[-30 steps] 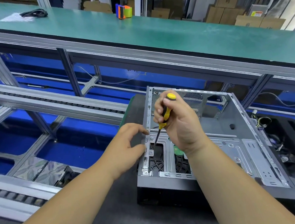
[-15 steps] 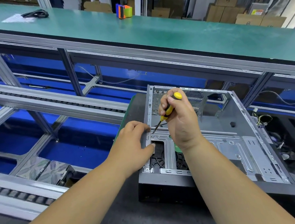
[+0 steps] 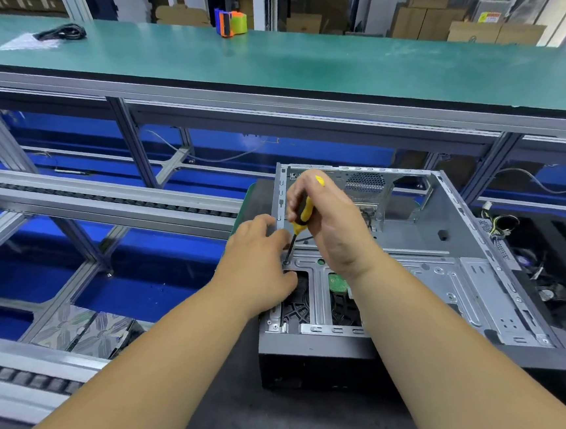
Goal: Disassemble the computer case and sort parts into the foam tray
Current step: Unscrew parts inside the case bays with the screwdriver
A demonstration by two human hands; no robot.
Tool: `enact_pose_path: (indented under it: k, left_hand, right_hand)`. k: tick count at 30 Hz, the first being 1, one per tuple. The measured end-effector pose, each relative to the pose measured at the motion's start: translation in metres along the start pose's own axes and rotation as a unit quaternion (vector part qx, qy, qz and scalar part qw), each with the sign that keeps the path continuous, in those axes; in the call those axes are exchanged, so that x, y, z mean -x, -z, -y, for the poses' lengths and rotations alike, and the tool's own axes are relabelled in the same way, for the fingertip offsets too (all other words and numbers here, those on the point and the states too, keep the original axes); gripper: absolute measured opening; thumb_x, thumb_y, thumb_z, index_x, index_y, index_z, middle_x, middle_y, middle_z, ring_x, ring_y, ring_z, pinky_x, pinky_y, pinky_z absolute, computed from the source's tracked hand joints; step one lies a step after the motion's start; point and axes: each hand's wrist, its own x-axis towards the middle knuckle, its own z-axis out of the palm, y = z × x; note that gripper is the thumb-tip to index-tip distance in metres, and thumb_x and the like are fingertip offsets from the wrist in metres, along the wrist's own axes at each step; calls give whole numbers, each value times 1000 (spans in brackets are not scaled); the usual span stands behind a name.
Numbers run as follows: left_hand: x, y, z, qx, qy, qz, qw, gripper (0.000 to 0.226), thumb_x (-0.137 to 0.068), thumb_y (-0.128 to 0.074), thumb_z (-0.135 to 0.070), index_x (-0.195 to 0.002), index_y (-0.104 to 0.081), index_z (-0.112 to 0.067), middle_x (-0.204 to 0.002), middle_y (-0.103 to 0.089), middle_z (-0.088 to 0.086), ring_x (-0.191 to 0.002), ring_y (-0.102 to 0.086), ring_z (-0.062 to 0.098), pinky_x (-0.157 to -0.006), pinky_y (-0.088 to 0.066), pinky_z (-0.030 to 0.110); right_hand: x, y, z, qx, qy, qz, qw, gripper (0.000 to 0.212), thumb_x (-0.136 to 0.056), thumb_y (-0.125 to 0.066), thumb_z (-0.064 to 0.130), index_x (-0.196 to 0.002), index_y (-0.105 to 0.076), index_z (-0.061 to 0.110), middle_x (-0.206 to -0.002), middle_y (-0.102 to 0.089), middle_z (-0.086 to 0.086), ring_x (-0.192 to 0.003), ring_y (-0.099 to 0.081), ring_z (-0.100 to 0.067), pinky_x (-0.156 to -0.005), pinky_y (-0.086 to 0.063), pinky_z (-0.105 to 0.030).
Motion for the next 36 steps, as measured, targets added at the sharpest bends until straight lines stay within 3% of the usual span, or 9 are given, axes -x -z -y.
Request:
enact_pose_path:
  k: [4,9,12,14,21,25,30,33,36]
  left_hand:
    - [-27,12,6,-92,-82,137,983,70,-80,-57,-62,-135,-45,-20,-144,-32,-6,-139,-16,18,-116,-12,39]
    - [-55,22,3,-70,-105,230,965,24,-92,-45,-37,-96,-59,-18,-126,-46,1,-135,-20,14,-119,6,44]
    - [-61,25,4,-1,-94,241,966,21,-91,-48,-26,-76,-54,-14,-100,-48,-1,-113,-35,23,-114,-16,40]
    - [-64,27,5,66,-77,260,960,27,-88,-60,-26,-65,-49,-18,-84,-39,-6,-91,-36,21,-86,-34,33]
    - [-67,27,6,95,-55,330,938,23,-81,-69,-21,-79,-50,-7,-106,-32,2,-89,-30,6,-66,-30,18]
    - [-66,27,9,109,-55,328,937,40,-76,-70,-17,-108,-59,4,-123,-35,6,-112,-27,18,-89,-36,27]
    - [-65,33,6,178,-12,335,925,51,-75,-69,0,-123,-52,7,-131,-31,7,-118,-33,19,-100,-40,34]
    - [-65,36,1,186,21,347,919,33,-77,-64,9,-107,-55,0,-113,-41,6,-95,-44,16,-78,-44,20]
    - [-68,39,-6,177,50,344,921,21,-84,-58,13,-82,-52,-7,-81,-34,-3,-71,-38,9,-57,-41,13]
  right_hand:
    - [-4,6,9,53,-34,42,997,22,-92,-56,40,-80,-63,23,-77,-52,3,-71,-48,-12,-61,-38,-25]
    - [-10,7,12,107,8,5,994,16,-92,-61,31,-97,-61,16,-79,-57,10,-76,-54,-8,-72,-47,-23]
    - [-10,9,11,133,33,-10,991,18,-90,-63,29,-96,-57,13,-84,-60,-1,-81,-58,-13,-79,-51,-32]
    - [-9,11,11,145,49,-9,988,16,-93,-61,24,-100,-59,9,-86,-63,1,-85,-62,-14,-83,-53,-33]
    - [-11,11,14,191,41,-9,981,24,-100,-45,25,-105,-67,18,-99,-65,6,-99,-62,-14,-87,-51,-29]
    - [-9,6,13,190,56,-18,980,21,-101,-44,22,-112,-61,20,-88,-63,2,-86,-63,-8,-76,-51,-20]
    - [-8,5,13,293,124,-61,946,10,-97,-49,23,-103,-55,17,-88,-57,-2,-81,-55,-19,-76,-51,-44]
    - [-10,3,11,380,158,-58,910,20,-89,-67,26,-106,-58,20,-97,-50,4,-86,-51,-12,-81,-48,-30]
    - [-10,4,11,365,137,-66,919,30,-86,-72,17,-113,-62,24,-102,-55,5,-89,-56,-12,-85,-50,-34]
